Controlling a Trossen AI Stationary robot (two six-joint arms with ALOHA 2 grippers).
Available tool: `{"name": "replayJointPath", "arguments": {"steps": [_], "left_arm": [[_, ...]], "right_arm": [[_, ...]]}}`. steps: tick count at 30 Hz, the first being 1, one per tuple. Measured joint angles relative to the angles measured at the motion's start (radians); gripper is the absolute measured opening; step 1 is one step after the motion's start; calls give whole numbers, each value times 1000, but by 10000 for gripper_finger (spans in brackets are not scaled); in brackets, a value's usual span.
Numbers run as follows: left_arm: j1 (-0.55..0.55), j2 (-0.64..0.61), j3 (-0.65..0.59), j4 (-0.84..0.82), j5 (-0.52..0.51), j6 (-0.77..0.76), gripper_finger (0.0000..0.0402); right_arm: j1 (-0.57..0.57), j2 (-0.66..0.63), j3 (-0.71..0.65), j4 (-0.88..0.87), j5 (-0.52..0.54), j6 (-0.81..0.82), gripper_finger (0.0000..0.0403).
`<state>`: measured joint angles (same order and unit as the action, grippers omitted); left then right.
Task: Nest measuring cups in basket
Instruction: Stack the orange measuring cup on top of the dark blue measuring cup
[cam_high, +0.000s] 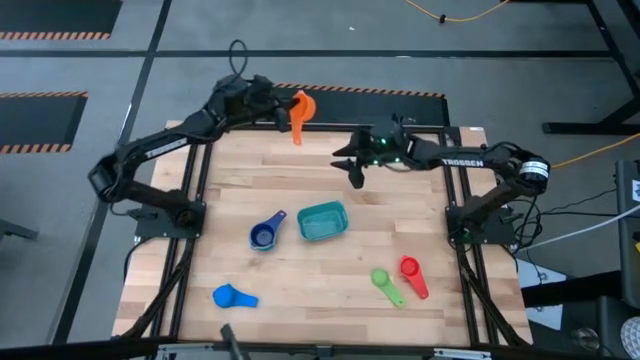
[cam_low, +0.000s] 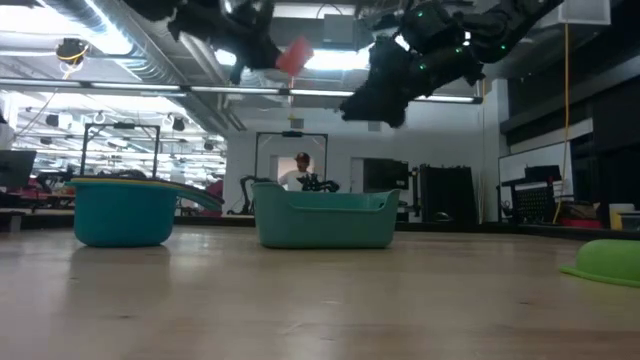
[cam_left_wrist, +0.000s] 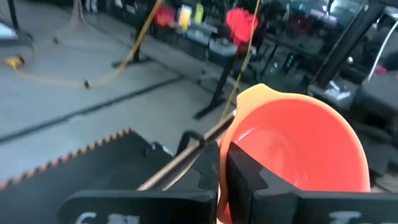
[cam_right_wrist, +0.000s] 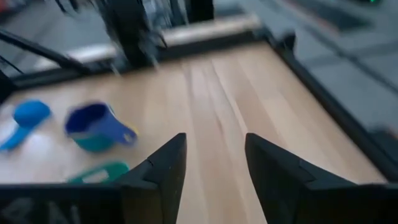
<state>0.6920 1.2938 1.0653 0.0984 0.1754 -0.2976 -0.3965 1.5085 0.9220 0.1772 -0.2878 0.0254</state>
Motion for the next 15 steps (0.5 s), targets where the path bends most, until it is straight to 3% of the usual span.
{"name": "replayJointPath", "arguments": {"steps": [4,7,15], "left_arm": [[-44,-45,0,2,-102,46,3],[-87,-52,0,8,-187,76,3],[-206,-42,0,76,-348,137,3]], "right_arm": [[47,0,-45,237,14,24,169],[84,0,-63,368,91,26,169],[166,1,-64,469,295,21,169]]}}
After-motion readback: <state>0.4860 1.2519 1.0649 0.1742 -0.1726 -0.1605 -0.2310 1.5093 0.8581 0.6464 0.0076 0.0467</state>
